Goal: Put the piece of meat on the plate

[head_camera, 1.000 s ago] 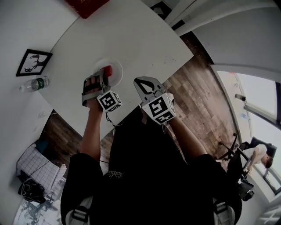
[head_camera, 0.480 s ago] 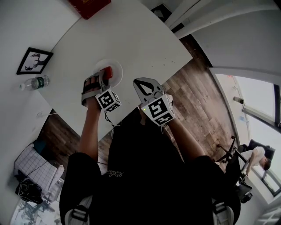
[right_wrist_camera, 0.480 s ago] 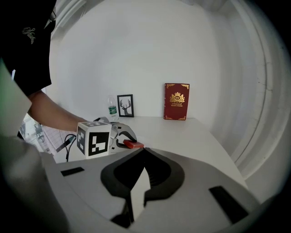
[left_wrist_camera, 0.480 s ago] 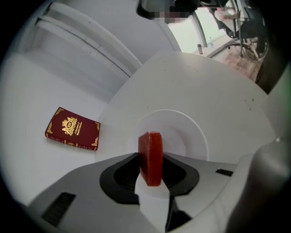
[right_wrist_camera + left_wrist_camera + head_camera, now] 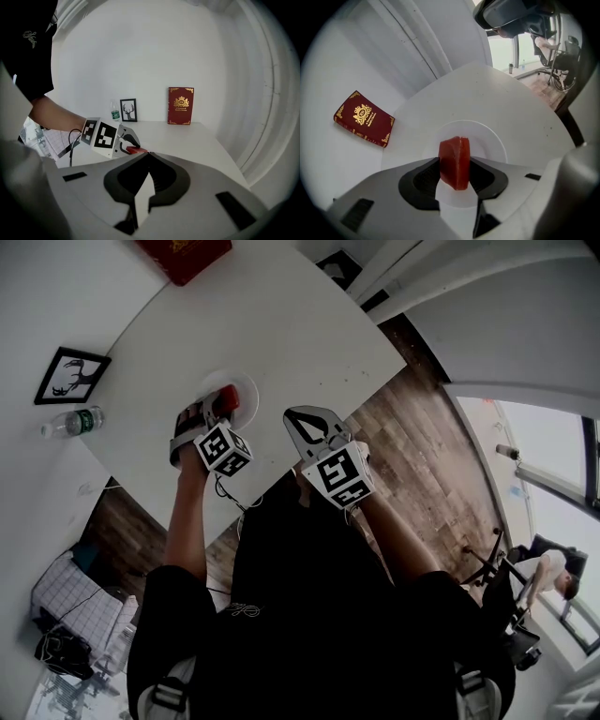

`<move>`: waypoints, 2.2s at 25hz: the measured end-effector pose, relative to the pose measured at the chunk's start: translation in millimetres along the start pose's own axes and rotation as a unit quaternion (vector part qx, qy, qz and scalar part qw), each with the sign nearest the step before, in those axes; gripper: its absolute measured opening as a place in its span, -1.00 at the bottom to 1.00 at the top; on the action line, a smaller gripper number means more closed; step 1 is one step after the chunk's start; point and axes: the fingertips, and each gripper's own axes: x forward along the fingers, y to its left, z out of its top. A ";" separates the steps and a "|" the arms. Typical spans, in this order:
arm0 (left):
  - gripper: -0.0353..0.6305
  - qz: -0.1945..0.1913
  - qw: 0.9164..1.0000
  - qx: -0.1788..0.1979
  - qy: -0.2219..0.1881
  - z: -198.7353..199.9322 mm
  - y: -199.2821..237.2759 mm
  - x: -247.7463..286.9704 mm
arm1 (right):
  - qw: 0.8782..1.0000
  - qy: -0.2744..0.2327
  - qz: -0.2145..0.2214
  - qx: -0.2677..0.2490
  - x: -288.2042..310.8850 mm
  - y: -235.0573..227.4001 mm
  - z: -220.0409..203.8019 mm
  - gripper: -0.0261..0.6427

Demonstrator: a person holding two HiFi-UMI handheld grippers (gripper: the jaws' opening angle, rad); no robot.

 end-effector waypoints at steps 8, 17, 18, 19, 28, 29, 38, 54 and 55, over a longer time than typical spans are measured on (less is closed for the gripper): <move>-0.32 -0.024 1.000 -0.011 -0.002 1.8 -3.5 -0.4 | 1.000 -0.003 -0.006 0.004 5.1 -7.9 8.2 -0.86; -0.30 -0.028 1.000 -0.004 0.001 3.6 -5.8 -0.7 | 1.000 -0.006 -0.004 0.002 13.1 -13.0 21.4 -0.86; -0.30 -0.029 1.000 -0.004 0.002 3.4 -5.8 -0.6 | 1.000 -0.006 -0.003 0.002 14.4 -12.9 22.7 -0.86; -0.30 -0.030 1.000 -0.004 0.003 3.1 -5.8 -0.6 | 1.000 -0.006 -0.002 0.002 15.5 -12.6 24.3 -0.86; -0.28 -0.032 0.999 -0.013 0.001 3.0 -8.0 -1.6 | 1.000 0.000 0.001 -0.008 16.8 -11.1 27.5 -0.86; -0.28 -0.031 0.999 -0.014 0.000 3.3 -8.1 -1.8 | 1.000 0.001 0.001 -0.011 16.3 -10.5 28.2 -0.86; -0.24 -0.051 0.998 -0.021 -0.005 6.4 -9.7 -3.7 | 1.000 -0.001 0.007 -0.028 14.5 -0.6 34.3 -0.86; -0.26 -0.050 0.988 -0.128 -0.076 22.4 -2.5 -41.5 | 0.999 -0.003 0.014 -0.037 15.4 12.9 42.5 -0.86; -0.32 -0.051 0.984 -0.147 -0.089 24.6 -3.0 -46.3 | 0.999 -0.003 0.015 -0.036 17.3 13.9 42.9 -0.86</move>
